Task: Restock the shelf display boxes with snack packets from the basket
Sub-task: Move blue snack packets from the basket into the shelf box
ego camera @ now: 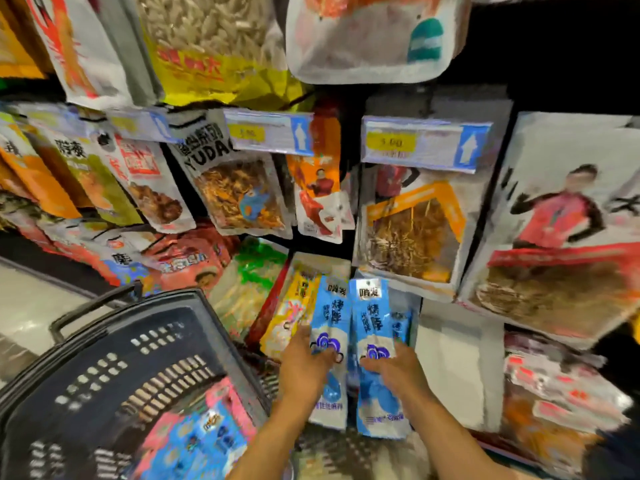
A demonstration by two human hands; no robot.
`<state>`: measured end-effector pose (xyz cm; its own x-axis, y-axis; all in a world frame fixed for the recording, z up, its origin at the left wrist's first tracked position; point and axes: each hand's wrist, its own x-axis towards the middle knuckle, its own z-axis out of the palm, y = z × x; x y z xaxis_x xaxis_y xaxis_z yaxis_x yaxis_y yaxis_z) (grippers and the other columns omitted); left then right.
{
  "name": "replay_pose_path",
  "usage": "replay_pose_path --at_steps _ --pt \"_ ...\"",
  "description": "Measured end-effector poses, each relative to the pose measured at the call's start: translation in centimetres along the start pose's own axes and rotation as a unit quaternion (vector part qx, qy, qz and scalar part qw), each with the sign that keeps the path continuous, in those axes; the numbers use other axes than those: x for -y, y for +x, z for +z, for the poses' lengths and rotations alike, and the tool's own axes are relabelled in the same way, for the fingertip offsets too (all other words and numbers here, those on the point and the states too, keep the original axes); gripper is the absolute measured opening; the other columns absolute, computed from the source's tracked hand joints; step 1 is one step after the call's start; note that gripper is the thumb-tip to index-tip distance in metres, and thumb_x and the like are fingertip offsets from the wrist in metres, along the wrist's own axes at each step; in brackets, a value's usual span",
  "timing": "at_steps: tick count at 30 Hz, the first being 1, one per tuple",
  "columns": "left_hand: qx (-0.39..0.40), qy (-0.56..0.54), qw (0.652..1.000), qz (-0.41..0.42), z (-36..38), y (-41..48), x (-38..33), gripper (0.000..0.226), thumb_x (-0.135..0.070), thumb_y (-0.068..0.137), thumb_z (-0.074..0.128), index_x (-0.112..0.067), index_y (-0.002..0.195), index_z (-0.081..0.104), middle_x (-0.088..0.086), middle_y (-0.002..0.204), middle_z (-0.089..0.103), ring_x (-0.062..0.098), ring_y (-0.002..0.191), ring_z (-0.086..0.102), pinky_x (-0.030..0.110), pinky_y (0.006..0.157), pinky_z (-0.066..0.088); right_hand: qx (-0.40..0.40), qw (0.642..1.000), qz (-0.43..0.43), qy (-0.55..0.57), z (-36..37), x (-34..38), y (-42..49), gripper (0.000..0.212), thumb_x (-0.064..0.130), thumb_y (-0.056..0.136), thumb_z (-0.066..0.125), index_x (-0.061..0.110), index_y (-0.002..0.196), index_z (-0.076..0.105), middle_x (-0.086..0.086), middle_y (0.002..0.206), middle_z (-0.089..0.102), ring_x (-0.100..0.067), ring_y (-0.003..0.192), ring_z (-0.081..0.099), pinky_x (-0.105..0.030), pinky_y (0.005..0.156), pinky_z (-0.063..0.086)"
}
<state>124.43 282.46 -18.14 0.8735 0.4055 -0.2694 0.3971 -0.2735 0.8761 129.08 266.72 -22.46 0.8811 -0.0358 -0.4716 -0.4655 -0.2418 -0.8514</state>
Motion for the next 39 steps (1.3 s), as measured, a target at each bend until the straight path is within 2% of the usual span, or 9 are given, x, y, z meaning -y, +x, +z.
replay_pose_path --at_steps 3,7,13,19,21,25,29,34,39 --pt "0.031 0.017 0.999 -0.009 3.2 2.2 0.9 0.031 -0.008 0.084 0.068 -0.012 0.112 0.055 0.01 0.101 0.066 0.023 0.081 0.061 0.015 0.052 0.043 -0.007 1.0 0.021 -0.018 -0.8 -2.5 2.7 0.033 0.011 0.067 0.082 0.017 0.095 0.066 -0.002 0.088 0.072 -0.025 0.084 0.068 -0.039 0.079 0.056" --pt "0.071 0.081 0.994 0.004 6.9 4.8 1.9 0.063 -0.008 0.091 0.06 -0.009 0.147 0.032 0.012 0.133 0.058 0.029 0.108 0.063 0.037 0.077 0.051 -0.007 0.997 0.063 -0.053 -1.0 -5.8 5.4 0.045 0.021 0.06 0.075 0.018 0.104 0.068 -0.001 0.089 0.072 -0.024 0.083 0.068 -0.036 0.075 0.055" --pt "0.085 0.112 0.989 -0.048 10.6 8.7 3.7 0.061 -0.003 0.091 0.057 -0.014 0.146 0.033 0.008 0.133 0.056 0.018 0.088 0.058 0.024 0.062 0.047 -0.031 0.991 0.113 -0.07 -0.4 -6.4 9.6 0.045 0.017 0.071 0.076 0.01 0.114 0.061 -0.009 0.095 0.068 -0.02 0.071 0.063 -0.022 0.05 0.04" --pt "0.104 0.19 0.976 -0.02 13.8 12.8 4.5 0.061 -0.006 0.092 0.054 -0.012 0.148 0.031 0.01 0.142 0.048 0.028 0.124 0.052 0.03 0.092 0.046 -0.091 0.981 0.041 -0.164 1.2 -6.2 13.0 0.059 0.012 0.083 0.066 0.008 0.134 0.037 -0.016 0.126 0.055 -0.034 0.102 0.061 -0.042 0.082 0.054" --pt "0.116 0.265 0.957 0.008 14.4 13.5 5.4 0.069 -0.006 0.093 0.052 -0.012 0.154 0.019 0.011 0.152 0.036 0.028 0.136 0.04 0.034 0.105 0.042 -0.083 0.971 -0.01 -0.224 1.8 -6.9 13.1 0.076 0.007 0.086 0.06 0.016 0.15 0.02 -0.017 0.141 0.04 -0.035 0.117 0.053 -0.044 0.091 0.051" --pt "0.17 0.397 0.901 0.026 14.3 13.4 7.2 0.085 0.004 0.092 0.051 -0.019 0.157 0.001 0.013 0.161 0.005 0.032 0.146 0.02 0.036 0.109 0.037 -0.053 0.917 -0.07 -0.389 2.0 -9.1 12.5 0.055 0.026 0.099 0.039 0.032 0.15 0.019 0.003 0.156 0.027 -0.029 0.121 0.05 -0.042 0.087 0.049" --pt "0.216 0.536 0.807 0.115 14.4 12.8 8.7 0.077 -0.008 0.096 0.052 -0.015 0.156 0.004 0.012 0.162 -0.008 0.029 0.149 0.01 0.034 0.119 0.023 -0.016 0.887 -0.102 -0.449 2.2 -11.0 12.7 0.056 0.008 0.099 0.039 0.007 0.152 0.021 0.007 0.16 -0.006 -0.02 0.15 -0.002 -0.025 0.116 0.02" --pt "0.251 0.587 0.762 0.113 14.3 12.7 9.9 0.079 -0.006 0.095 0.054 -0.017 0.156 0.006 0.008 0.163 -0.009 0.027 0.148 0.015 0.035 0.117 0.03 0.022 0.827 -0.058 -0.559 2.1 -9.1 12.1 0.063 0.004 0.093 0.054 0.005 0.148 0.023 -0.018 0.141 0.039 -0.032 0.125 0.049 -0.038 0.099 0.048" --pt "0.268 0.57 0.772 0.087 14.5 13.1 10.2 0.08 -0.003 0.095 0.052 -0.015 0.156 0.001 0.008 0.162 -0.015 0.025 0.15 0.01 0.034 0.119 0.025 0.042 0.834 -0.054 -0.548 2.2 -8.6 12.7 0.055 0.013 0.101 0.041 0.012 0.15 0.017 -0.017 0.136 0.047 -0.031 0.118 0.055 -0.038 0.095 0.049"
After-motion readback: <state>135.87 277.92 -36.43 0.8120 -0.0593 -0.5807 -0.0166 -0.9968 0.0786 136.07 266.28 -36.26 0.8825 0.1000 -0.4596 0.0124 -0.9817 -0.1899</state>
